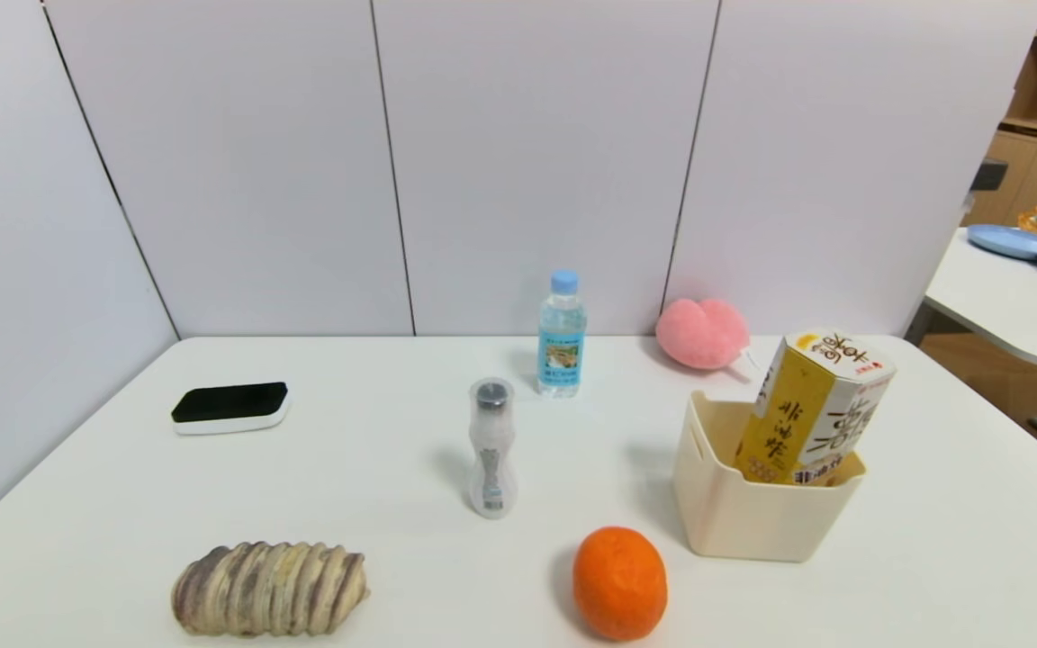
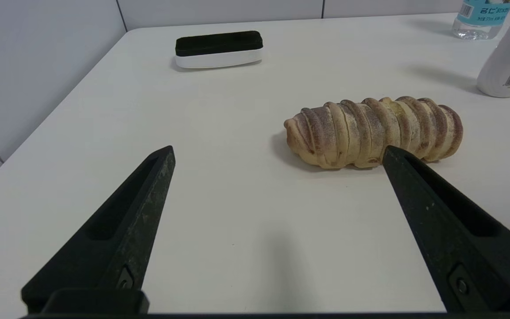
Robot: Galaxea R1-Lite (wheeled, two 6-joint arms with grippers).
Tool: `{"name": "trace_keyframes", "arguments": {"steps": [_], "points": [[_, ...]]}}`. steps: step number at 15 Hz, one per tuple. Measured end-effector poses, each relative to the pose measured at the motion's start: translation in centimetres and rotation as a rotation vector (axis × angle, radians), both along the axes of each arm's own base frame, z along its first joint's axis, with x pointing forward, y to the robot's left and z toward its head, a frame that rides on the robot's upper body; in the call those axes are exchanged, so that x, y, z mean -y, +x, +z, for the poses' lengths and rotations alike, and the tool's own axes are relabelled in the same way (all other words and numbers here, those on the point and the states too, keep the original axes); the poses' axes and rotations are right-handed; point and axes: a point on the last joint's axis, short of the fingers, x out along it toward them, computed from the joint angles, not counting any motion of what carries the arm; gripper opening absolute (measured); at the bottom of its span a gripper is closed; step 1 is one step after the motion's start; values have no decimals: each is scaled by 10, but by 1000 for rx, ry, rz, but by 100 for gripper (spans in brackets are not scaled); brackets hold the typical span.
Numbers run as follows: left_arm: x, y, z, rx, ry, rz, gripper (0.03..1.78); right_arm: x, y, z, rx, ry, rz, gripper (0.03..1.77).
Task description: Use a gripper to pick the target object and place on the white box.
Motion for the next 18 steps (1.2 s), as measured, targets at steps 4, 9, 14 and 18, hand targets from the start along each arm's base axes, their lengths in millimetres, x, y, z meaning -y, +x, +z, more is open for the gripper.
{"name": "trace_keyframes", "arguments": {"steps": [4,9,14,18], "points": [[0,0,0,0,0,0,169,-1,5,-12,-38,-9,46,169],[0,0,0,0,0,0,169,-1,6,-16,-47,-6,43,169],[0,0,0,0,0,0,169,0,6,-21,-95,14,15,169],[0,0,0,0,0,0,169,-1,6,-23,-119,14,43,169]]}}
